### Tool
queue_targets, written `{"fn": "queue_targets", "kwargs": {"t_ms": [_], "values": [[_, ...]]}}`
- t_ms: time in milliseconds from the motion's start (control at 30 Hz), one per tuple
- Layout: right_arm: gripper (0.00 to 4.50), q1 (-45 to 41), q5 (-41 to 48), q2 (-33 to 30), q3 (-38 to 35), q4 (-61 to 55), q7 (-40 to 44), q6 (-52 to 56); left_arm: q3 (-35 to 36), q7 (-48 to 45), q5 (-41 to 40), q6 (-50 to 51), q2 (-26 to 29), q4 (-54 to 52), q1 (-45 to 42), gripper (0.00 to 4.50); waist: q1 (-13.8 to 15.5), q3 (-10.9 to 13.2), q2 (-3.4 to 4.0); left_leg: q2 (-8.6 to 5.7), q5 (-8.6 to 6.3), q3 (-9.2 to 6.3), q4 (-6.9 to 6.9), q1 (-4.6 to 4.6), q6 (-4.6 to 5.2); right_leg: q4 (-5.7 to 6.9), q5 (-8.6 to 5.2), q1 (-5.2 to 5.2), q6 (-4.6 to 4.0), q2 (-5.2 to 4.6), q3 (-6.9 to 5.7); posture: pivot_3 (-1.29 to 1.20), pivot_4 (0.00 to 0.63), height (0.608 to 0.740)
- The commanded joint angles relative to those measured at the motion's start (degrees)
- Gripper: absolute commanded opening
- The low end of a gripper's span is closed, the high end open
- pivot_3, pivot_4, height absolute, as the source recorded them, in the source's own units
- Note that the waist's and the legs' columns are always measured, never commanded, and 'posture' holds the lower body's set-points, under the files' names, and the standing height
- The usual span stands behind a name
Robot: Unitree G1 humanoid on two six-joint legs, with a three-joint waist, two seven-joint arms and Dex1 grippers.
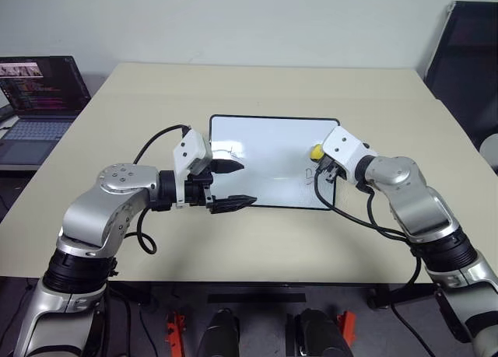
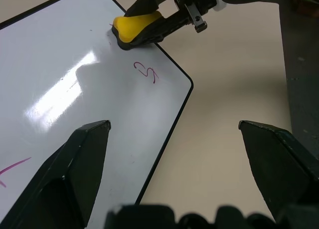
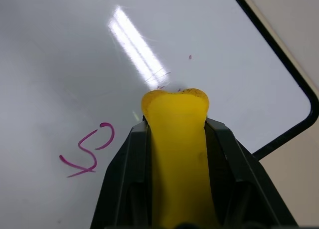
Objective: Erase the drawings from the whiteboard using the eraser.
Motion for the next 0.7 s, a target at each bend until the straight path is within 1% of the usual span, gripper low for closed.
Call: {"fn": "queue_targets", "kwargs": {"t_ms": [33,167,367,500,600,700], "values": [[1.09,-2.84,-4.66,2.11,-2.81,4.83,-8.29,-3.46,0.63,0.09,-0.04,-0.99,-0.03,-0.5,-1.03,4.5,-0.18,0.0,0.0,0.0,0.01,0.0,0.0,0.02,0.01,0.0,0.02,0.0,-0.03,0.0,0.01,0.0,0.15,0.74],[1.09,-3.54,-5.02,2.71,-3.3,6.38,-8.66,-4.43,0.66,0.22,-0.09,-0.89,-0.06,-0.85,-0.71,4.5,-0.14,0.01,0.0,-0.01,0.14,0.01,0.0,0.01,-0.02,-0.02,0.13,-0.01,-0.01,0.0,0.02,0.0,0.15,0.74],[1.09,0.76,-4.03,-1.09,0.92,2.64,1.19,-0.54,1.44,0.34,-0.09,-0.91,0.53,-0.85,0.08,4.5,0.08,-0.01,-0.01,0.0,0.14,0.01,-0.03,0.0,-0.02,-0.06,0.14,0.02,0.02,0.0,0.0,0.0,0.15,0.74],[1.09,1.56,-4.54,-2.52,2.06,1.52,4.21,-0.16,1.78,0.3,0.01,-1.02,0.9,-0.64,0.19,4.5,0.03,-0.01,-0.02,0.0,0.14,0.01,-0.02,0.04,-0.02,-0.03,0.12,0.02,-0.02,0.0,0.02,0.0,0.15,0.74],[1.09,0.37,-5.41,-1.21,1.94,2.07,3.28,-1.71,2.08,0.37,0.09,-1.0,1.12,-0.61,0.28,4.5,-0.03,-0.01,-0.02,0.0,0.15,0.01,-0.02,0.13,-0.01,-0.02,0.14,0.06,-0.04,0.0,0.03,0.0,0.15,0.74],[1.09,-2.77,-7.21,2.39,0.12,5.21,-2.66,-6.07,2.31,0.54,0.04,-0.83,1.23,-0.9,0.53,4.5,-0.64,-0.01,-0.03,0.01,0.16,0.01,-0.02,0.17,0.0,-0.01,0.16,0.07,-0.05,0.0,0.03,0.0,0.15,0.74]]}}
